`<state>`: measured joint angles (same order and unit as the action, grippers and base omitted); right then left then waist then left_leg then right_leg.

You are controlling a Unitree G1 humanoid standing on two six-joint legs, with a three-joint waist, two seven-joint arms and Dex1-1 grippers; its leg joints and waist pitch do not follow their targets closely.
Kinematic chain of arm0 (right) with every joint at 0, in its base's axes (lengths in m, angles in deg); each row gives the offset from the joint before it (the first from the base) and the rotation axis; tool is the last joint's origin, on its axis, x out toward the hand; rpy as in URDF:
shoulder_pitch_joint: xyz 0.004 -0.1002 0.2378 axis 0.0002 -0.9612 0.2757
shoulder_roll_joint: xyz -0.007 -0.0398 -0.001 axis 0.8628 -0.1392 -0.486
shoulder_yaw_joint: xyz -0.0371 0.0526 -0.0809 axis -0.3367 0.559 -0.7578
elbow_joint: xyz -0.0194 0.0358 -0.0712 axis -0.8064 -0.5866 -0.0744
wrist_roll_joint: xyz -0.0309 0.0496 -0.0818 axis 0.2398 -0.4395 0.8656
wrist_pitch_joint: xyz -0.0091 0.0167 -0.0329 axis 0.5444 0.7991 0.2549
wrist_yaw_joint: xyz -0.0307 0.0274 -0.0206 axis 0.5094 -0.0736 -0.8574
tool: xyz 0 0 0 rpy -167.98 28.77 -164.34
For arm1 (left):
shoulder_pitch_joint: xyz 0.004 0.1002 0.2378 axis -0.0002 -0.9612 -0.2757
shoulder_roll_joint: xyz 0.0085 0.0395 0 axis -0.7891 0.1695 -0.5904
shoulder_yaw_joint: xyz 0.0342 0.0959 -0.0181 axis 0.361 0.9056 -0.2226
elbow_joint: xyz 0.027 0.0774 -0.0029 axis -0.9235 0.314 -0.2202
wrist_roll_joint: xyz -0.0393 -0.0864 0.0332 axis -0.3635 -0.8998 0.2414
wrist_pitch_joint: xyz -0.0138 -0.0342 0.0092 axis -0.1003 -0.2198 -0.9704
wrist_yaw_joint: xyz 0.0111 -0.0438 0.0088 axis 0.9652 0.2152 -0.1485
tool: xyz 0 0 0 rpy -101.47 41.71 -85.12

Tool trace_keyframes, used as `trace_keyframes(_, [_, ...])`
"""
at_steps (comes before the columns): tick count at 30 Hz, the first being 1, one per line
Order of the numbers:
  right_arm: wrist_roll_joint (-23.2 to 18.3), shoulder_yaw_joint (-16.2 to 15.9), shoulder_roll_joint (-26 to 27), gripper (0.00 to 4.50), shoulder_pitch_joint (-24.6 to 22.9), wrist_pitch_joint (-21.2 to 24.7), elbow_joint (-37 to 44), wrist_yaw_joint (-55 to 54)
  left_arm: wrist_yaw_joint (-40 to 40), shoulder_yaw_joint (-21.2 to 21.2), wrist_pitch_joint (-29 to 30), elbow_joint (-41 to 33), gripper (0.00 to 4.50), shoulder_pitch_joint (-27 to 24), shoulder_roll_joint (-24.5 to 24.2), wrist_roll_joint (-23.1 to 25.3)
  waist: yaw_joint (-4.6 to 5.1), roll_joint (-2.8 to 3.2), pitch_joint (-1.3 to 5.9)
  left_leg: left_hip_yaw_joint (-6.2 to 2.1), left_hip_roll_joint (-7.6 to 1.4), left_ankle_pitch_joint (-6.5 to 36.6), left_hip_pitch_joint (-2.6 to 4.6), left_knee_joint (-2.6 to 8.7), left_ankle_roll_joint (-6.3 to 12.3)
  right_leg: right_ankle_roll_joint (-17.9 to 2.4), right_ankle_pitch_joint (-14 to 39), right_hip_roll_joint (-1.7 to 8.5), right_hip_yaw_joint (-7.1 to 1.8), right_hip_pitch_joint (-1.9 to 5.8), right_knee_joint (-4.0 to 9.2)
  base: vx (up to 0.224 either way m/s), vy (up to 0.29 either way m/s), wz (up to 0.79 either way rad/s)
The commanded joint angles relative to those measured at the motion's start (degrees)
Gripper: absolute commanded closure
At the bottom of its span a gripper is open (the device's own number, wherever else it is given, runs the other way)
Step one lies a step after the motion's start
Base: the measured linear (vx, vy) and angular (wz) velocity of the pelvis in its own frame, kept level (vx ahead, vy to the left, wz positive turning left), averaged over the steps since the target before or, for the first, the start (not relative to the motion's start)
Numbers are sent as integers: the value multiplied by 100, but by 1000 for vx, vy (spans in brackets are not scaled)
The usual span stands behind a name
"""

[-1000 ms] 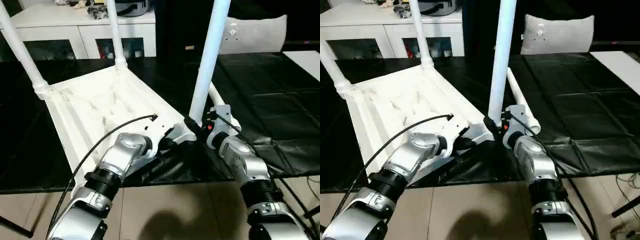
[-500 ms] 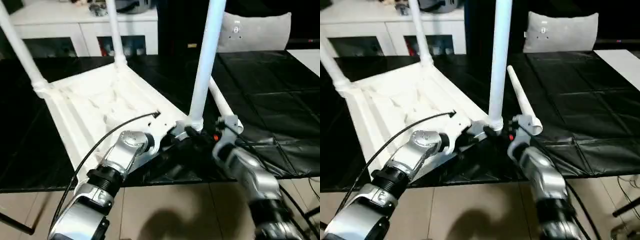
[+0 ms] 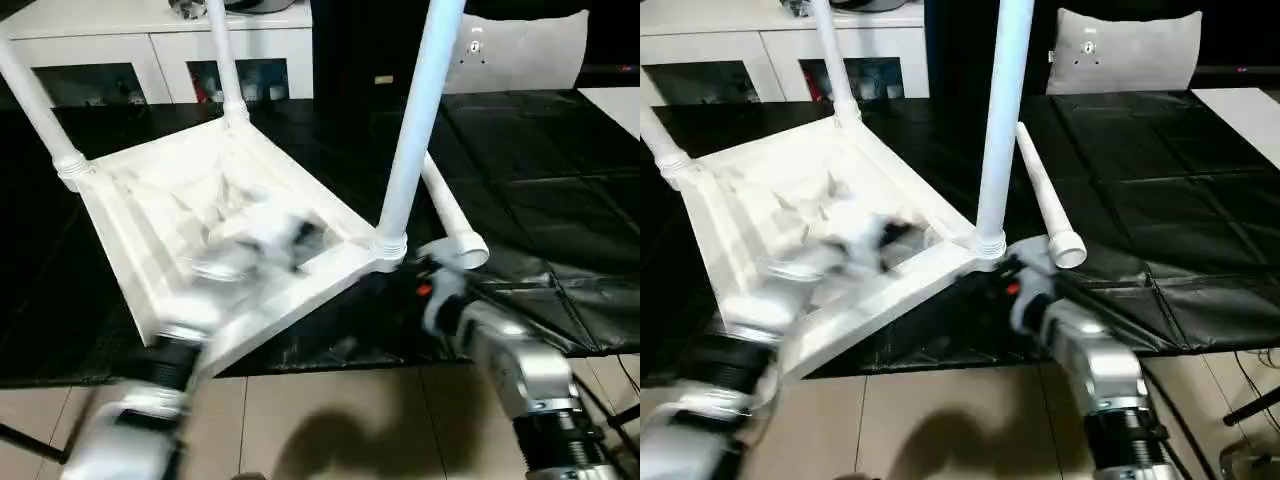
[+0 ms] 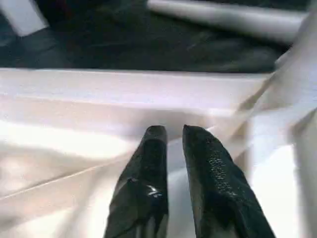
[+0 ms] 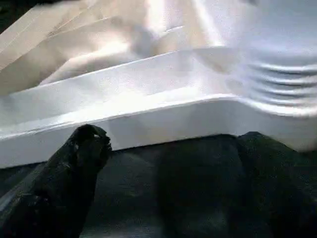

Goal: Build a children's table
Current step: Rotate table base

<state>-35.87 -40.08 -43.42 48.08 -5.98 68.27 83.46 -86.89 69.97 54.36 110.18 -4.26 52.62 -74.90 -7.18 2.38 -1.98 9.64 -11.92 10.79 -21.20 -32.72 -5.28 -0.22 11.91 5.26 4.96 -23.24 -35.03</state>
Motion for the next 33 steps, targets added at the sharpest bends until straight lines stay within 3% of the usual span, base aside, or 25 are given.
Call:
trace_keyframes(1, [123,-136,-1,0,134,40,-52,50,0,6,156,-139,418,-35,-244,294,-11,-12,326,-20,-95,531,33,319,204,-1078,32,263,-250,361,343,0,0,0])
trace_keyframes(3, [202,-238,0,0,270,11,-228,60,532,-144,188,-22,424,32,-473,492,-11,-17,336,-27,-88,506,42,316,99,-1058,-59,262,-254,366,314,0,0,0])
trace_keyframes(7, [248,-238,131,0,506,-29,-599,-48,1142,-347,540,298,442,54,-883,744,-5,4,352,-27,-55,414,39,290,55,-1101,-367,247,-249,362,281,0,0,0])
trace_keyframes(13, [259,-415,129,0,566,56,-616,97,1033,-289,1146,79,442,-231,-1583,1201,-1,-14,353,-40,-54,295,20,289,56,-1176,-545,256,-243,381,246,0,0,0])
trace_keyframes(16, [305,-463,122,0,595,96,-671,100,888,-256,1364,-3,442,-335,-1718,1152,21,4,355,-30,-59,359,61,281,38,-1229,-509,259,-250,353,254,0,0,0])
trace_keyframes(21, [390,-506,122,0,657,80,-812,120,522,138,1902,-325,442,-522,-2015,1344,7,17,323,-33,-76,666,58,318,-38,-1278,-109,281,-257,348,280,0,0,0])
trace_keyframes(26, [465,-595,128,0,754,10,-988,134,-111,479,2195,-643,442,-706,-2194,1279,-1,28,331,-41,-75,705,55,320,-67,-1283,-20,293,-259,352,282,0,0,0])
trace_keyframes(29, [565,-618,176,0,941,-89,-1292,97,-1227,948,2493,-1433,442,-1094,-2479,811,26,42,328,-46,-74,695,46,325,-92,-1348,-58,297,-256,347,266,0,0,0])
trace_keyframes(33, [614,-540,232,0,1184,-299,-1714,-4,-2084,1160,2252,-1883,442,-1356,-2600,282,35,23,296,-33,-71,1000,60,347,-117,-1406,317,307,-264,334,306,0,0,0])
